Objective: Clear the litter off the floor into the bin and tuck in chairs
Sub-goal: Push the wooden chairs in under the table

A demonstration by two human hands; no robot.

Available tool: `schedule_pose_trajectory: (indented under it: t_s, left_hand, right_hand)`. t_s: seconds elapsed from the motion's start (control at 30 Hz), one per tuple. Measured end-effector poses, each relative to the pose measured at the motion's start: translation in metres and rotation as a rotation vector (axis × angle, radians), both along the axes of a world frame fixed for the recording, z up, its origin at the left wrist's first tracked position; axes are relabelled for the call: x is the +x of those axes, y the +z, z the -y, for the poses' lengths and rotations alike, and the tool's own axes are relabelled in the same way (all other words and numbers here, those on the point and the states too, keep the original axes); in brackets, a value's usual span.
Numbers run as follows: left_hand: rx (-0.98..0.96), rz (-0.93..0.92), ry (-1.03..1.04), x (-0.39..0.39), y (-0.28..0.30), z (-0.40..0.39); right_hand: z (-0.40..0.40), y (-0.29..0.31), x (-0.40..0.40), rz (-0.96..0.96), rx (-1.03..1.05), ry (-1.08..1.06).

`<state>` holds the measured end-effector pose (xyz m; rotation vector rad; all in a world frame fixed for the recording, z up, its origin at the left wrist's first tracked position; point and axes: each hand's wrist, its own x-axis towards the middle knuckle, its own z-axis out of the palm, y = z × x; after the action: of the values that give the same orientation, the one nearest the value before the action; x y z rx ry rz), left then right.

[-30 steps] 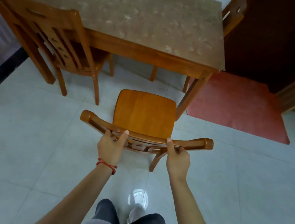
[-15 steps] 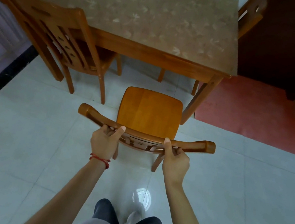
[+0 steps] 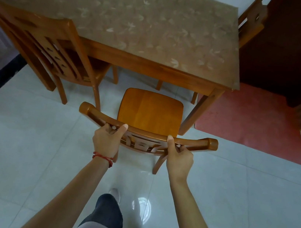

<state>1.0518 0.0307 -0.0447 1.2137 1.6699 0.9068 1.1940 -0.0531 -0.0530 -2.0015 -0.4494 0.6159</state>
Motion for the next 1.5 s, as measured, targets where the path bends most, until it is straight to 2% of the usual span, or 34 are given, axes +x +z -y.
schedule_pose_trajectory:
  t_s: [0.57, 1.0, 1.33, 1.5]
  left_hand:
    - [0.024, 0.045, -0.115, 0.041, -0.007, -0.147]
    - [0.034, 0.037, -0.123, 0.104, -0.013, -0.252]
    - [0.037, 0.023, -0.086, 0.144, -0.016, -0.299]
    - [0.017, 0.113, -0.097, 0.141, -0.021, -0.303]
  right_hand:
    - [-0.137, 0.005, 0.039, -0.003, -0.022, -0.069]
    - [-0.238, 0.004, 0.104, 0.015, -0.034, -0.045]
    - [-0.287, 0.001, 0.146, 0.005, -0.012, -0.044]
    - [-0.289, -0.006, 0.147, -0.035, -0.023, -0.029]
